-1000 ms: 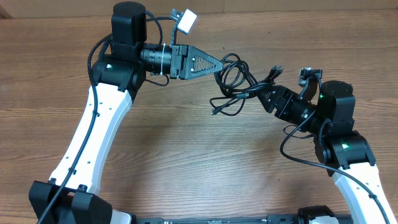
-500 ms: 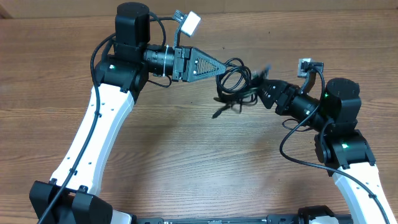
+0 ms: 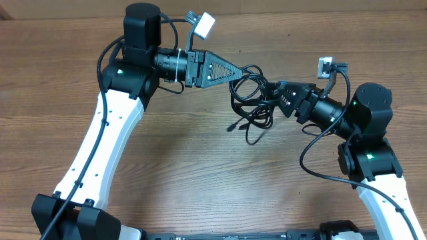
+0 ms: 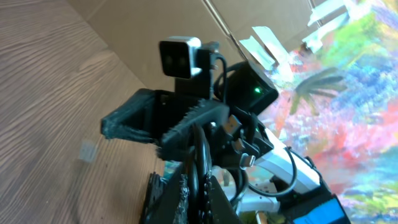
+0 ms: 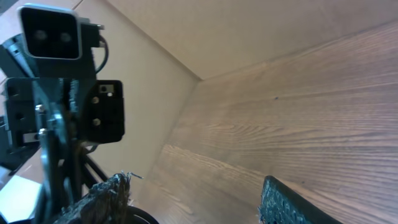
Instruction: Untangle cables
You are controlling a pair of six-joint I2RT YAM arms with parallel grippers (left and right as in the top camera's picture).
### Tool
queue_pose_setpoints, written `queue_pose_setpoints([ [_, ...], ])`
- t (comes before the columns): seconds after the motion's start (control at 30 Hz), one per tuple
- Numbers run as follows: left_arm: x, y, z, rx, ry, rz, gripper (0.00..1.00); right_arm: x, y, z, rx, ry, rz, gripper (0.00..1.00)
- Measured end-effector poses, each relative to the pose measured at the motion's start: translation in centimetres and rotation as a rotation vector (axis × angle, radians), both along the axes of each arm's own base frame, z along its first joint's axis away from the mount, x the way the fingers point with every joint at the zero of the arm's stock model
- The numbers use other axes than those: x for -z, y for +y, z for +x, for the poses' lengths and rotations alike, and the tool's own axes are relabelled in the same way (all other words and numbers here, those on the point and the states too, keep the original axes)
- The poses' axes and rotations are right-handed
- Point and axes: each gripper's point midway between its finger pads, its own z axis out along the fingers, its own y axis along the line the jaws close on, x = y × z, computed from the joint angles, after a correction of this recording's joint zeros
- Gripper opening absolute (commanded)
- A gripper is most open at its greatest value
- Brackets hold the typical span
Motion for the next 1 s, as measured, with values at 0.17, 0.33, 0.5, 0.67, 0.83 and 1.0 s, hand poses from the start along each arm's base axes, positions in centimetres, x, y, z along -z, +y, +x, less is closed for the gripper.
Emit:
queue_pose_setpoints([
  [0.17,0.9,0.0,0.6,-0.048,0.031,0.037,0.04,-0.6,0.3,-0.2,-0.023,-0.017,0.014,0.66],
  [0.33,2.2,0.2,1.1,-0.106,0.072,0.092,0.04,-1.3,0.6,-0.5,-0.049,-0.043,0.032,0.67],
  [0.5,3.0,0.3,1.9,-0.156,0.066,0.129,0.04,-1.4,0.7,-0.7,-0.066,-0.045,0.039,0.66],
  [0.67,3.4,0.4,2.3,-0.182,0.068,0.147,0.04,-1.4,0.4,-0.7,-0.062,-0.042,0.040,0.67],
  [0.83,3.4,0.4,2.4,-0.187,0.068,0.151,0.04,-0.7,-0.9,-0.1,-0.019,-0.002,0.038,0.67],
  [1.0,3.5,0.4,2.4,-0.188,0.069,0.151,0.04,0.8,-2.7,0.4,0.042,0.081,0.035,0.67],
])
